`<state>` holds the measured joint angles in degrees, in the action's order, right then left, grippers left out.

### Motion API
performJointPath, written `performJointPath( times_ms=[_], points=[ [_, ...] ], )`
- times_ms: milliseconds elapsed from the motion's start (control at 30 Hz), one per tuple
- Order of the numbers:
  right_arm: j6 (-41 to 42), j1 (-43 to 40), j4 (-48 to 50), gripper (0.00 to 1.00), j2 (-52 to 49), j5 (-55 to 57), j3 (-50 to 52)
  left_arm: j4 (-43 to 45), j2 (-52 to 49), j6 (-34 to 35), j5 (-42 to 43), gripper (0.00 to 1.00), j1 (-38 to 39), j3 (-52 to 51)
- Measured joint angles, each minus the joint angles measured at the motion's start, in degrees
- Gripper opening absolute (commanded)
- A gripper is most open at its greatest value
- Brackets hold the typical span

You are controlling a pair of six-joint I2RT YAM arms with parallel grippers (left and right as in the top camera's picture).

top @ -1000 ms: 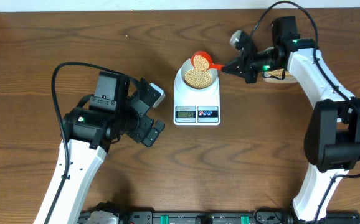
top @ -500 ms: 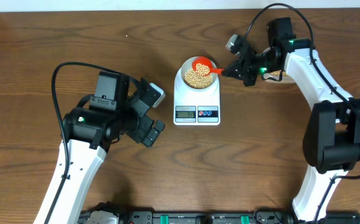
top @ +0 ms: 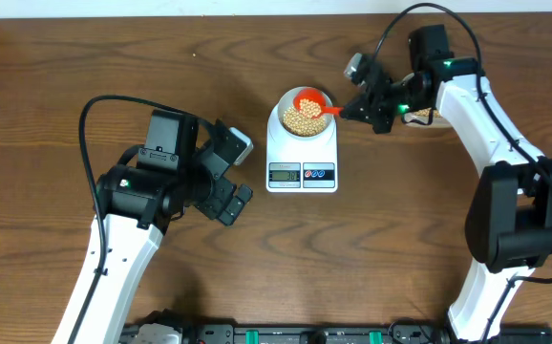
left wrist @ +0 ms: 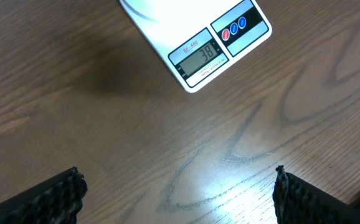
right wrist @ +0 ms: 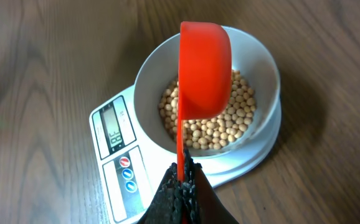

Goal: Scoop item into bowl and weigh 50g on scale
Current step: 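Tilt the scoop with the right gripper to pour soybeans into the bowl, then hold the scoop over the bowl and shake out remaining soybeans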

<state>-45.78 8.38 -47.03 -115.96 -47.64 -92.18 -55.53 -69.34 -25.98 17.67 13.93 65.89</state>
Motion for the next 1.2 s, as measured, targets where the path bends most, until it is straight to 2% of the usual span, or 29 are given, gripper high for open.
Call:
performJointPath(
  times_ms=[667, 1200],
  points=[
    [-0.2, 2.1, -0.3, 0.01, 0.2, 6.0, 0.0, 0.0, 0.0, 0.0, 0.0, 0.98, 0.0, 0.0],
    [-0.2, 2.2, -0.1, 0.01, 4.0, 7.5, 0.0, 0.0, 0.0, 0.0, 0.0, 0.98, 0.0, 0.0]
  ],
)
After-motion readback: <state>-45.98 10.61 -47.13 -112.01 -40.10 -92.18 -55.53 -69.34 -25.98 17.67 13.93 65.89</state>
